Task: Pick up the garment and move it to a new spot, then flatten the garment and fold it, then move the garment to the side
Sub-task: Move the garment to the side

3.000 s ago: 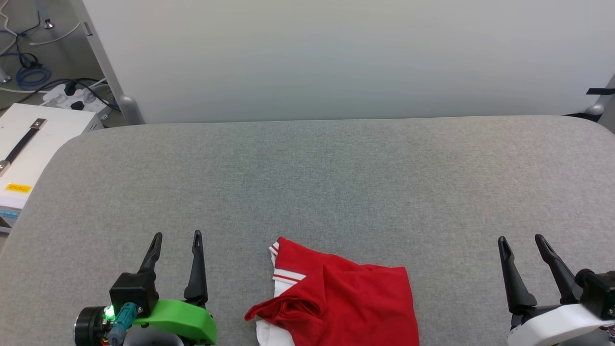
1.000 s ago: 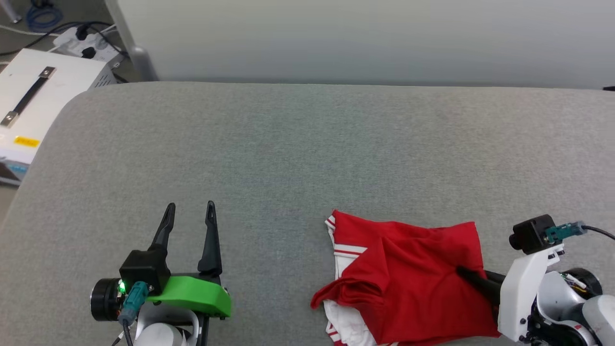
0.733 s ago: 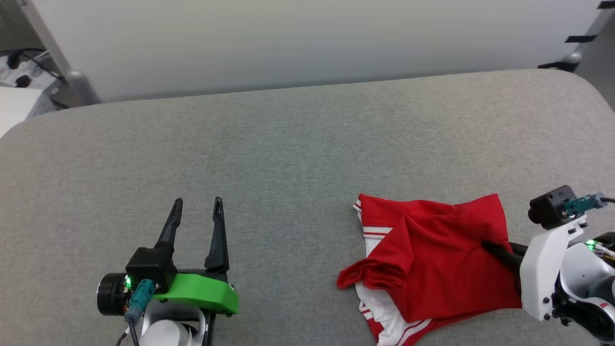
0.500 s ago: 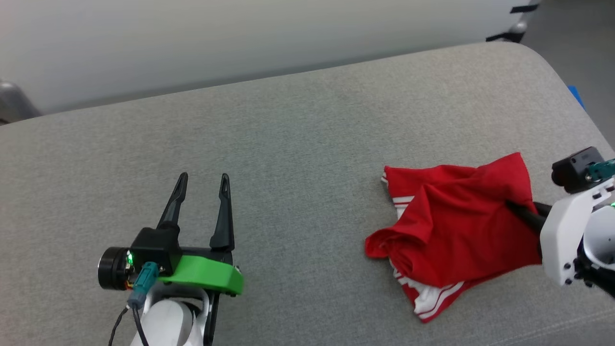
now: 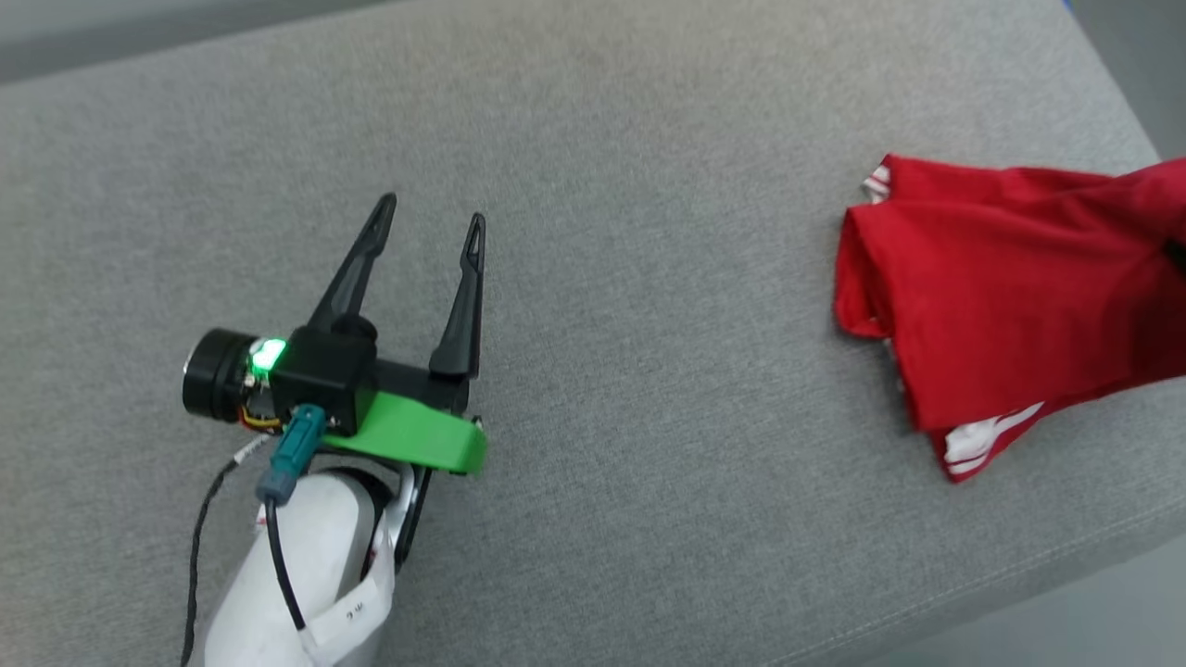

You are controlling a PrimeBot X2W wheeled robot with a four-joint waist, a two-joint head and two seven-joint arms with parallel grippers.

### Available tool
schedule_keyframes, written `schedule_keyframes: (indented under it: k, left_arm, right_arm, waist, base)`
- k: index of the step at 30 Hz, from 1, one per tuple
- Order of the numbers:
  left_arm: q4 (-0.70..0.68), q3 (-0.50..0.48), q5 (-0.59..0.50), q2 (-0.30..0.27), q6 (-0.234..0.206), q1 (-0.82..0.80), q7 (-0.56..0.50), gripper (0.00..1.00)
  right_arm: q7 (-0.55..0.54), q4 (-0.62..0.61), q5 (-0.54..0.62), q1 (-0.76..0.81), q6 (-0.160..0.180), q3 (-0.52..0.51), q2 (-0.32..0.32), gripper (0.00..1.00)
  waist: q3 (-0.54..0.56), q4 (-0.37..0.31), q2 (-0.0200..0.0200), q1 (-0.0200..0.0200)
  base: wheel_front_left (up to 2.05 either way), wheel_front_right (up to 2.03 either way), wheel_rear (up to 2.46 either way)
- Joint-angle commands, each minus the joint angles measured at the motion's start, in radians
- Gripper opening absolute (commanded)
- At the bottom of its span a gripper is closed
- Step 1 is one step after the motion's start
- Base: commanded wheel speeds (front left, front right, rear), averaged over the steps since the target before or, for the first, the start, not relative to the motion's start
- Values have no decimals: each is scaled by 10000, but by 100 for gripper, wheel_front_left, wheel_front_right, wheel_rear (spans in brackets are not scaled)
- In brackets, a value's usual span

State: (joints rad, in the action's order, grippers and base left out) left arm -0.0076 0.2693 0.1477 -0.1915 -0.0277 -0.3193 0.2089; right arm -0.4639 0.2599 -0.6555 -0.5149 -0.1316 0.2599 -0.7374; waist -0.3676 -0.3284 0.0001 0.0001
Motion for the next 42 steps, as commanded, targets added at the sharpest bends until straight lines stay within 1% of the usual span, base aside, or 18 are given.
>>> schedule_keyframes:
  k: [1, 6, 9, 14, 19, 20, 21, 22, 24, 29, 34, 38, 42]
  left_arm:
    - [-107, 22, -123, -122, 72, -301, -117, 100]
    - [-631, 198, -356, -254, 167, -902, -367, 100]
    - [-912, 318, -467, -261, 191, -1161, -462, 100]
    - [-1283, 478, -543, -227, 201, -1396, -529, 100]
    - [-1457, 576, -578, -225, 198, -1555, -570, 100]
    - [-1467, 582, -577, -231, 197, -1574, -574, 100]
    - [-1470, 584, -571, -242, 197, -1593, -575, 100]
    - [-1468, 585, -569, -252, 195, -1605, -572, 100]
    - [-1450, 593, -561, -264, 179, -1620, -564, 100]
    - [-1284, 607, -475, -261, 151, -1581, -469, 100]
    - [-1004, 649, -309, -156, 99, -1399, -289, 100]
    - [-701, 662, -140, -38, 8, -1106, -104, 100]
    - [-358, 591, 91, 52, -110, -671, 64, 100]
  right_arm:
    - [306, 253, 23, -382, 9, 19, -115, 0]
    - [1238, 1993, 192, -1372, 9, -103, -455, 0]
    - [1843, 3032, 432, -1878, 9, -302, -605, 0]
    - [3144, 4388, 1041, -2629, 9, -526, -566, 0]
    - [4567, 5747, 2006, -3287, 9, -876, -399, 0]
    - [4763, 5992, 2192, -3398, 9, -936, -338, 6]
    - [4965, 6304, 2268, -3531, 9, -1074, -195, 84]
    - [5054, 6551, 2371, -3616, 9, -1115, -97, 100]
    - [5339, 7088, 2582, -3822, 9, -1238, 112, 100]
    - [5894, 8405, 3048, -4173, 9, -1675, 342, 100]
    - [6446, 9599, 3217, -4302, 9, -2375, 330, 100]
    - [6938, 9920, 3328, -4011, 9, -2743, 251, 100]
    - [7220, 9620, 3343, -3354, 9, -2899, 323, 100]
  waist:
    - [-1455, -81, -1, -1]
    - [-2342, 268, -1, -1]
    - [-2641, 455, -1, -1]
    - [-2949, 642, -1, -1]
    - [-3170, 750, -1, -1]
    - [-3192, 761, -1, -1]
    - [-3211, 772, -1, -1]
    - [-3220, 780, -1, -1]
    - [-3222, 796, -1, -1]
    - [-3009, 862, -1, -1]
    - [-2431, 1000, -1, -1]
    - [-1761, 1190, -1, -1]
    - [-1051, 1372, -1, -1]
  base:
    - [0, 0, 0]
    - [0, 0, 0]
    - [0, 0, 0]
    - [0, 0, 0]
    - [0, 0, 0]
    - [0, 0, 0]
    - [0, 0, 0]
    - [0, 0, 0]
    - [0, 0, 0]
    - [0, 0, 0]
    - [0, 0, 0]
    - [0, 0, 0]
    - [0, 0, 0]
